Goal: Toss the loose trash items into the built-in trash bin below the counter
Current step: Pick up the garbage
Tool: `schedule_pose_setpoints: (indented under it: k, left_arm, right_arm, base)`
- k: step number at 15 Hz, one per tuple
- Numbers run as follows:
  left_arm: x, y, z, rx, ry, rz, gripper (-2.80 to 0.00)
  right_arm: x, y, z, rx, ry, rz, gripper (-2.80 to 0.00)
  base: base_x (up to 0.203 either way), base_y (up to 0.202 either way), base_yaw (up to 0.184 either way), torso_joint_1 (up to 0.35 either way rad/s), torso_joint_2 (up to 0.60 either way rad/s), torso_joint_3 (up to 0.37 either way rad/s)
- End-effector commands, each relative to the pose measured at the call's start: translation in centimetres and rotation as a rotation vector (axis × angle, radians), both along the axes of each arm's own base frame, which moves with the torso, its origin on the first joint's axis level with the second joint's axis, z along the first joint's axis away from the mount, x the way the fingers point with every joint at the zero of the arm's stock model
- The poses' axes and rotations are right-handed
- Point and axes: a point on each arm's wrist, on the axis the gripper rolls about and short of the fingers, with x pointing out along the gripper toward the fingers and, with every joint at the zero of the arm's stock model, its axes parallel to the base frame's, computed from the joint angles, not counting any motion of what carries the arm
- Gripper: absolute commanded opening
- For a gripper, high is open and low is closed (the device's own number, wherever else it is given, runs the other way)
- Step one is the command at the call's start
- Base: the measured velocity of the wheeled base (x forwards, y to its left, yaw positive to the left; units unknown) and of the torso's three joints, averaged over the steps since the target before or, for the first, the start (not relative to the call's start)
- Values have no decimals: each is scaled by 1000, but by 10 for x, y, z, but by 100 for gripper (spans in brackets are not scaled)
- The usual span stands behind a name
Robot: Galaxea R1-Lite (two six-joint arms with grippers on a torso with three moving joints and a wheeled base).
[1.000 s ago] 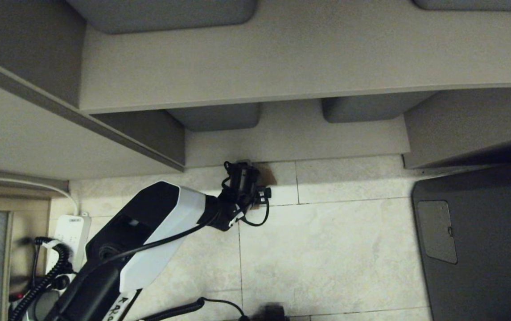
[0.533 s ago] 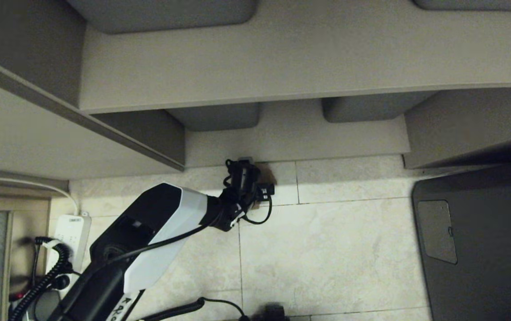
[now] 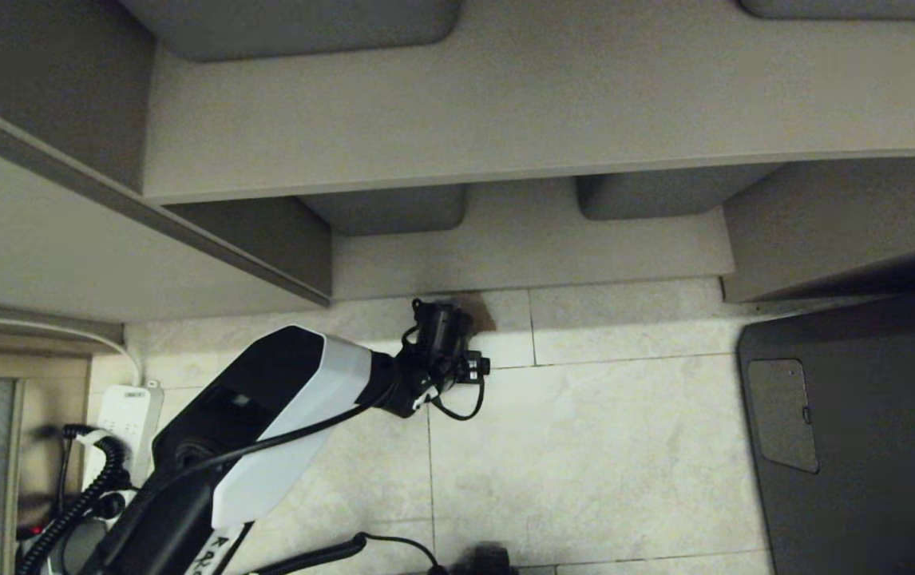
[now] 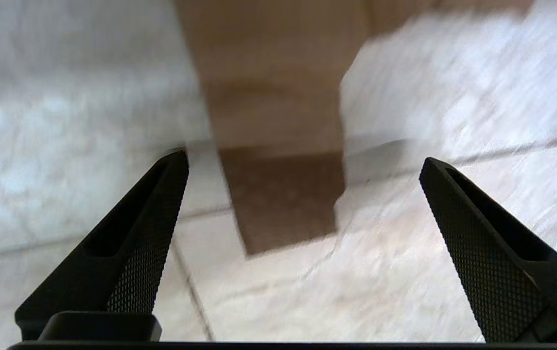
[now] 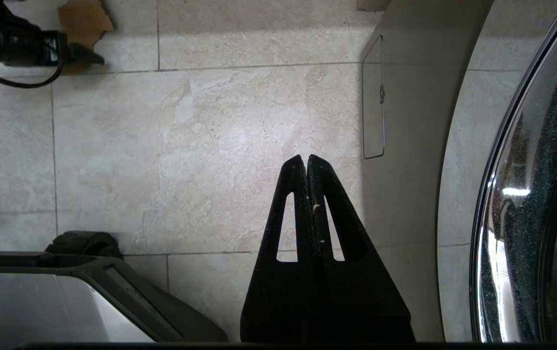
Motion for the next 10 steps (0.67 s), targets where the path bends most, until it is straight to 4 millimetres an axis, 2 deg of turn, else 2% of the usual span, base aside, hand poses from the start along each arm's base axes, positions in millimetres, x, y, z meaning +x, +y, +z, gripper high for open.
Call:
schedule_pose_setpoints:
  k: [1, 10]
  left_arm:
    - [-1, 2, 2, 13, 19, 4, 0]
    - [3, 6, -11, 36, 52, 18, 0]
  right_arm:
    - [0, 0, 0, 0, -1, 0, -280]
    - [0, 0, 0, 0, -1, 0, -280]
  base:
    - [0, 0, 0, 0, 0, 0]
    - [0, 0, 0, 0, 0, 0]
